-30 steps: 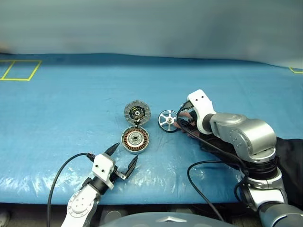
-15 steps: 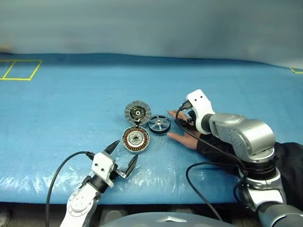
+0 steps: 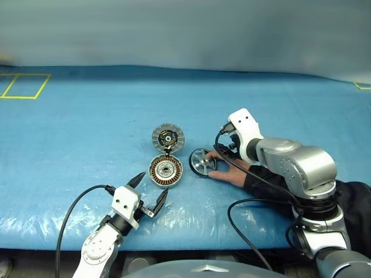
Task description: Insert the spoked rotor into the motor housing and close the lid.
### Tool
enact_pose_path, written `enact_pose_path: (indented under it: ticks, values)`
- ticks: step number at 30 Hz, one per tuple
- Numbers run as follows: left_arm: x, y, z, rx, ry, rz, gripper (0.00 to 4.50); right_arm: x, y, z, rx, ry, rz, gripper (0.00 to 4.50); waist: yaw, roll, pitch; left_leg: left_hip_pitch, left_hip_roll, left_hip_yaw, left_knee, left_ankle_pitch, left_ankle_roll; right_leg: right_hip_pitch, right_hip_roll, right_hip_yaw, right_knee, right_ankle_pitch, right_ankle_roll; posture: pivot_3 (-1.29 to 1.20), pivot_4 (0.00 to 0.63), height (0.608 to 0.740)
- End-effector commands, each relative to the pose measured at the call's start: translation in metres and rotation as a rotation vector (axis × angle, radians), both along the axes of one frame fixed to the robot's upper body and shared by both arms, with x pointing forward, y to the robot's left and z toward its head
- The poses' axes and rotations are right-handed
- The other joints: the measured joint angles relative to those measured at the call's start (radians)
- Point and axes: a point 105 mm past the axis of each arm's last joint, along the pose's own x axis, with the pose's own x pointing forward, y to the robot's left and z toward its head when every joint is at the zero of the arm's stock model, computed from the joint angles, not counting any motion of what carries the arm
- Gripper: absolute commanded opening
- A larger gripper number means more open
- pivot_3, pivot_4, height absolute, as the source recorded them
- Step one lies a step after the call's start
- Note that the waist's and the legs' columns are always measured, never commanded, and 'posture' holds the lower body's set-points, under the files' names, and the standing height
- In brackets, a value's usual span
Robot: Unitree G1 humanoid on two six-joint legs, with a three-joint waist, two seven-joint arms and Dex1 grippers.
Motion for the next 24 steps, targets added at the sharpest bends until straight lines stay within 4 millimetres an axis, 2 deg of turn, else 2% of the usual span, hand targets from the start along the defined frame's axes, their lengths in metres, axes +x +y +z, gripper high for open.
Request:
enact_pose_path:
  ticks: [1, 8, 16, 20, 24]
  values:
    - [0.000, -0.002, 0.014, -0.004, -0.050, -0.009, 4.50, 0.001, 0.000, 0.009, 0.008, -0.049, 0.003, 3.53, 0.000, 0.000, 0.000, 0.000, 0.000, 0.000, 0.000, 0.000, 0.000, 0.000, 0.000, 0.000, 0.000, 0.000, 0.000, 0.00, 0.150, 0.740]
    - [0.000, -0.003, 0.013, -0.005, -0.046, -0.011, 4.50, -0.002, 0.003, 0.009, 0.008, -0.050, 0.027, 3.53, 0.000, 0.000, 0.000, 0.000, 0.000, 0.000, 0.000, 0.000, 0.000, 0.000, 0.000, 0.000, 0.000, 0.000, 0.000, 0.00, 0.150, 0.740]
    - [-0.002, -0.003, 0.012, -0.002, -0.042, -0.020, 4.50, -0.021, 0.018, 0.013, 0.024, -0.066, 0.204, 3.53, 0.000, 0.000, 0.000, 0.000, 0.000, 0.000, 0.000, 0.000, 0.000, 0.000, 0.000, 0.000, 0.000, 0.000, 0.000, 0.00, 0.150, 0.740]
    - [-0.002, -0.004, 0.010, 0.000, -0.038, -0.025, 4.50, -0.044, 0.027, 0.016, 0.014, -0.098, 0.417, 3.53, 0.004, 0.000, 0.000, 0.000, 0.000, 0.000, 0.000, 0.000, 0.000, 0.000, 0.000, 0.000, 0.000, 0.000, 0.000, 0.00, 0.150, 0.740]
    - [-0.002, -0.004, 0.009, -0.001, -0.032, -0.030, 4.50, -0.070, 0.029, 0.009, 0.010, -0.042, 0.581, 3.53, 0.003, -0.001, 0.001, 0.000, 0.000, 0.000, 0.000, 0.000, 0.000, 0.001, 0.000, 0.000, -0.001, -0.001, 0.000, 0.00, 0.150, 0.740]
